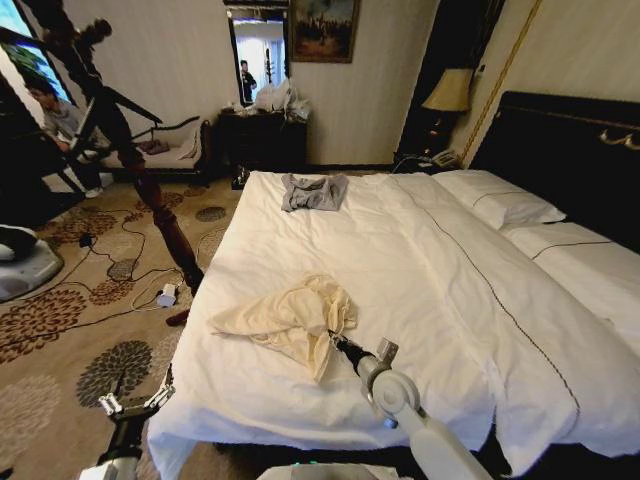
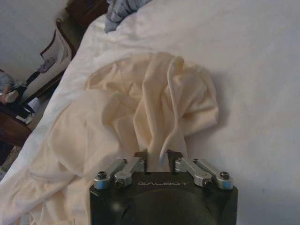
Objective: Pick up the clothes from the bed and hang them on the clothes hanger.
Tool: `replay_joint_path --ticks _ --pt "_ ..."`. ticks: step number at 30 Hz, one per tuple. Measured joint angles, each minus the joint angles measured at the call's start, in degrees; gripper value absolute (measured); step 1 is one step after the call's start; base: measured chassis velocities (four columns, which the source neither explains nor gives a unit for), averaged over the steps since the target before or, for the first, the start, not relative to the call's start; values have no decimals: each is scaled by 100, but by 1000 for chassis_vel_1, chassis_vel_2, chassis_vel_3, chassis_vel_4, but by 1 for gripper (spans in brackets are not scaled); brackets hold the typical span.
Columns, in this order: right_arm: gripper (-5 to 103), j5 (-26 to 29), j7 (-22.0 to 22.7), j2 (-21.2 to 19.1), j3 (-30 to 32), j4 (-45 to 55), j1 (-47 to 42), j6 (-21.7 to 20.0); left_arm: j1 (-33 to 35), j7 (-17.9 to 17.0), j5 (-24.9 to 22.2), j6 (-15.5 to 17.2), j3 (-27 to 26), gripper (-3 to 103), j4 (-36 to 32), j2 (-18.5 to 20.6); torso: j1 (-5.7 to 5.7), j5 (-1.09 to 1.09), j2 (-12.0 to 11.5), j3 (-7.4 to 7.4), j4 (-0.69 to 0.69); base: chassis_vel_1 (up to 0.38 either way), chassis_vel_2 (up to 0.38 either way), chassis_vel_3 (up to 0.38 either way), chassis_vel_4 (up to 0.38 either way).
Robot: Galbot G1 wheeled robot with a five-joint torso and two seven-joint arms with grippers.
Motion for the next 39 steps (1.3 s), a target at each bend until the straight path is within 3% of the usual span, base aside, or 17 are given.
replay_joint_path --ticks 2,5,7,8,11,18,20,22,23,25,28,32,33,35,37,39 --pt "23 -5 -41 -56 12 10 19 6 -2 -2 -4 0 -1 100 -1 3 0 0 0 0 0 0 0 0 0" --pt "7 12 -187 -313 125 85 132 13 -15 -15 -44 0 -14 100 -1 11 0 0 0 0 0 0 0 0 0" --pt "7 31 -208 -362 154 101 166 13 -16 -16 -51 0 -19 100 -1 14 0 1 0 0 0 0 0 0 0" --pt "1 150 -268 -581 274 173 333 14 -25 -24 -86 0 -43 100 5 26 0 1 0 0 0 0 0 0 0" --pt "0 577 -303 -958 612 345 621 -2 -55 -45 -140 -1 -69 100 38 41 1 0 0 0 2 0 0 0 0" --pt "-2 856 -289 -1198 970 634 555 -155 -123 -69 -140 -38 12 100 169 -10 1 -2 0 0 -1 0 0 0 0" --pt "8 646 -231 -1102 844 641 375 -270 -123 -75 -95 -57 62 100 200 -32 1 1 0 0 -1 0 0 0 0" --pt "8 482 -208 -1020 744 598 296 -307 -120 -76 -79 -63 69 100 204 -34 1 -1 0 0 -1 0 0 0 0" --pt "19 269 -155 -898 585 507 222 -361 -114 -77 -72 -63 64 100 204 -29 1 2 0 0 -1 0 0 0 0" --pt "25 124 -13 -758 412 399 211 -427 -109 -82 -74 -63 32 100 197 -17 1 -1 0 0 0 0 0 0 0" --pt "30 97 113 -626 265 258 273 -473 -103 -87 -75 -59 -1 100 191 -12 1 1 0 0 0 0 0 0 0" --pt "53 96 181 -345 95 -122 585 -425 -67 -89 -38 -67 -10 100 197 -44 1 0 0 0 0 0 0 0 0" --pt "53 96 181 -345 95 -122 585 -425 -67 -89 -38 -67 -10 100 197 -44 1 0 0 0 0 0 0 0 0" --pt "63 156 172 -121 66 -397 886 -291 -50 -90 -27 -81 -37 100 205 -52 1 0 0 0 1 0 0 0 0" --pt "63 176 170 -88 66 -432 932 -267 -49 -91 -27 -83 -45 100 206 -52 1 0 0 0 1 0 0 0 0" --pt "74 431 178 146 73 -621 1228 -161 -52 -99 -40 -85 -95 100 226 -48 1 -1 0 0 2 0 0 0 0"
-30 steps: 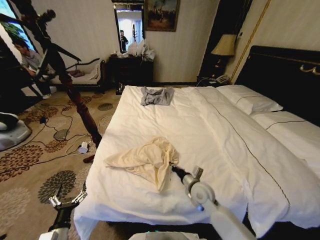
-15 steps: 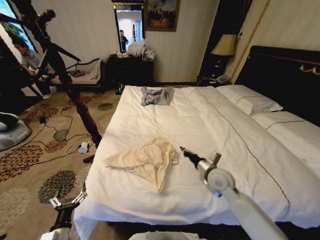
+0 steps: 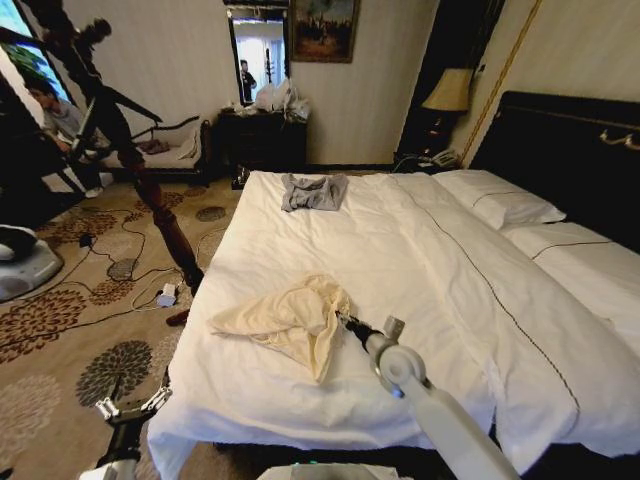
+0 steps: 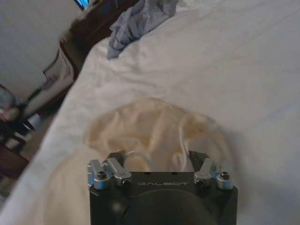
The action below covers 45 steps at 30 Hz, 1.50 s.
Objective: Pick up the clothes from the bed and hang them on the clothes hanger.
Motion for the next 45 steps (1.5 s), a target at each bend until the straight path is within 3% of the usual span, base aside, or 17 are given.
replay_joint_path --ticks 5,6,12,16,17,18,27,30,32,33,34,36,38,39,40,41,45 --pt "90 351 196 201 -27 -195 263 -2 -24 -12 -5 -6 -5 100 63 -16 0 0 0 0 -2 0 0 0 0" --pt "98 390 262 250 -47 -284 324 -14 -31 -13 -2 -14 9 100 92 -30 0 0 0 0 0 0 0 0 0" --pt "103 386 288 275 -83 -386 385 -44 -39 -20 -6 -36 7 100 131 -35 -1 0 0 0 -2 0 0 0 0" --pt "94 330 257 280 -87 -420 402 -46 -43 -31 -20 -49 -12 100 147 -26 -1 0 0 0 -2 0 0 0 0" --pt "84 285 227 288 -83 -439 406 -46 -41 -33 -21 -54 -13 100 148 -24 -1 0 0 0 -2 0 0 0 0" --pt "84 261 214 291 -78 -448 408 -44 -40 -33 -21 -57 -13 100 148 -23 -1 0 0 0 -2 0 0 0 0" --pt "51 -131 21 297 -39 -614 401 42 -5 -37 -19 -74 -11 100 119 -11 -1 0 0 0 -2 0 0 0 0" --pt "35 -431 -38 277 -43 -716 394 55 18 -39 -24 -86 -33 100 99 1 -1 0 0 0 -1 0 0 0 0" --pt "35 -465 -57 266 -44 -731 391 64 21 -39 -27 -89 -38 100 97 2 -1 1 0 0 -2 0 0 0 0" --pt "30 -479 -84 254 -44 -734 388 81 25 -40 -32 -93 -45 100 95 4 -1 1 0 0 -2 0 0 0 0" --pt "19 -489 -175 230 -35 -731 379 137 31 -41 -42 -96 -57 100 95 8 -1 1 0 0 -1 0 0 0 0" --pt "19 -498 -272 204 -22 -705 369 183 32 -41 -49 -97 -65 100 95 11 -1 1 0 0 -1 0 0 0 0" --pt "8 -541 -581 112 16 -609 341 322 31 -42 -69 -98 -77 100 95 17 -1 0 0 0 -1 0 0 0 0" --pt "8 -541 -581 112 16 -609 341 322 31 -42 -69 -98 -77 100 95 17 -1 0 0 0 -1 0 0 0 0" --pt "4 -590 -742 51 36 -567 326 388 29 -43 -79 -98 -80 100 95 18 -2 1 0 0 -1 0 0 0 0" --pt "1 -745 -1332 -399 202 -350 289 583 7 -45 -126 -98 -91 100 93 28 -1 2 0 0 -1 0 0 0 0" --pt "1 -628 -1644 -1000 537 -185 497 624 -13 -47 -182 -96 -95 100 92 45 -1 2 0 0 -3 0 0 0 0"
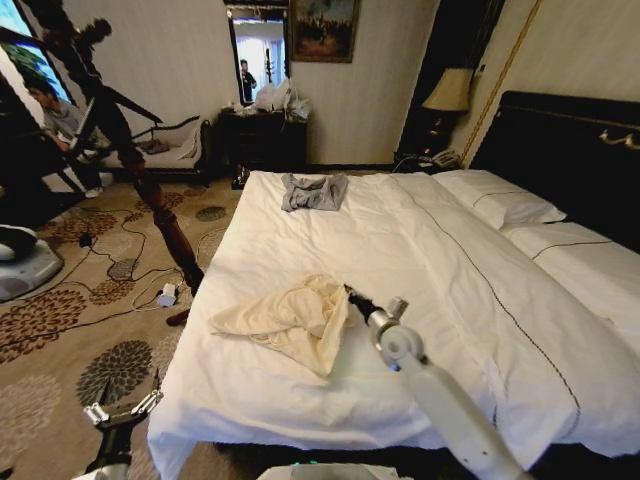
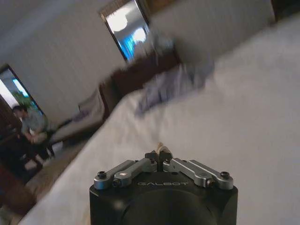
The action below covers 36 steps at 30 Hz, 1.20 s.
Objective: Pick up the clothes from the bed and hang them on the clothes hanger.
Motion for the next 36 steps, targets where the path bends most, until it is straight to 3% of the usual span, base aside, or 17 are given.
replay_joint_path --ticks 3,4,9,13,15,19,20,24,31,33,35,36 --pt "1 581 -81 -597 315 78 591 1 -44 -4 -48 1 0 100 14 15 0 1 0 0 1 0 0 0 0" --pt "1 581 -81 -597 315 78 591 1 -44 -4 -48 1 0 100 14 15 0 1 0 0 1 0 0 0 0" --pt "1 1674 190 -1206 939 820 1986 -73 -92 -9 -62 -1 68 100 64 8 2 -3 -1 1 4 0 0 0 0" --pt "1 1972 212 -1446 1215 1724 2153 -223 -106 -12 -64 -2 72 100 97 29 1 -5 1 -2 0 0 0 0 0" --pt "1 1890 176 -1494 1233 1957 2038 -258 -117 -17 -64 -2 72 100 107 32 0 -5 1 -2 0 0 0 0 0" --pt "1 413 -207 -1248 864 2259 505 -251 -126 -23 -5 -2 159 100 116 7 1 2 0 0 4 0 0 0 0" --pt "1 413 -207 -1248 864 2259 505 -251 -126 -23 -5 -2 159 100 116 7 1 2 0 0 4 0 0 0 0" --pt "1 -855 -349 -704 443 1815 -1092 -56 -103 -21 38 -2 169 100 148 6 0 0 0 -1 -2 0 0 0 0" --pt "-1 -1189 -65 -314 91 1423 -1872 -64 -107 -23 39 -3 150 100 229 10 0 -3 0 0 2 0 0 0 0" --pt "9 -1182 23 -261 -2 1457 -2122 -268 -117 -23 39 -6 151 100 243 9 0 -2 0 0 2 0 0 0 0" --pt "14 -1053 150 -251 -40 1671 -2456 -651 -131 -23 18 -7 140 100 255 19 0 -3 0 -1 2 0 0 0 0" --pt "14 -1053 150 -251 -40 1671 -2456 -651 -131 -23 18 -7 140 100 255 19 0 -3 0 -1 2 0 0 0 0"
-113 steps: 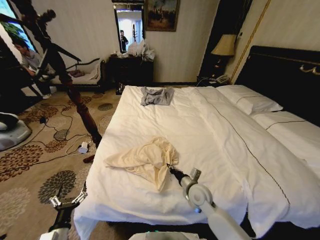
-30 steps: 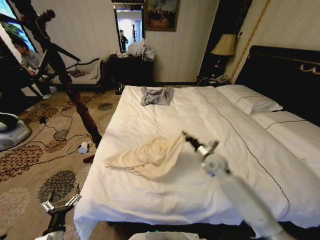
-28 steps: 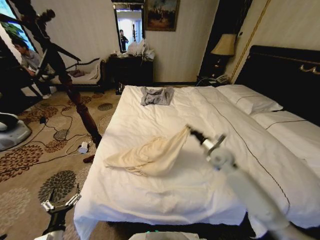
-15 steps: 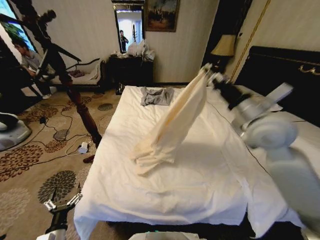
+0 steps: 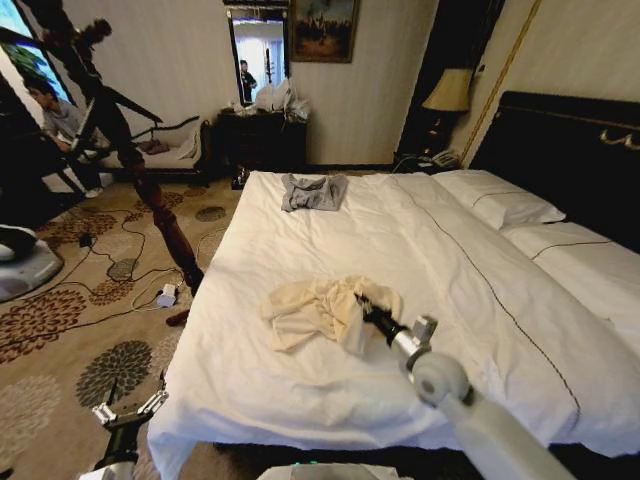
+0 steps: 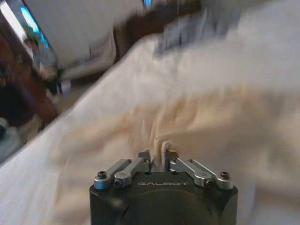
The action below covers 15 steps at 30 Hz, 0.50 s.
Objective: Pick up the clothes from the bed and hang them on the clothes hanger.
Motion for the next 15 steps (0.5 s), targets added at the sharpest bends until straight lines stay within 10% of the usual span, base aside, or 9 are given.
replay_joint_path --ticks 4,7,15 --pt "25 451 624 -64 87 470 -363 -1136 -25 -10 -43 -2 -26 100 41 36 0 0 0 0 -2 0 0 0 0" --pt "41 1533 1952 -143 311 914 -441 -2282 -63 -22 -54 -6 -5 100 94 49 0 1 0 0 -1 0 0 0 0" --pt "70 3781 2821 -260 1572 1706 -41 -2417 -92 -31 -50 -19 58 100 147 66 0 1 0 1 0 0 0 0 0"
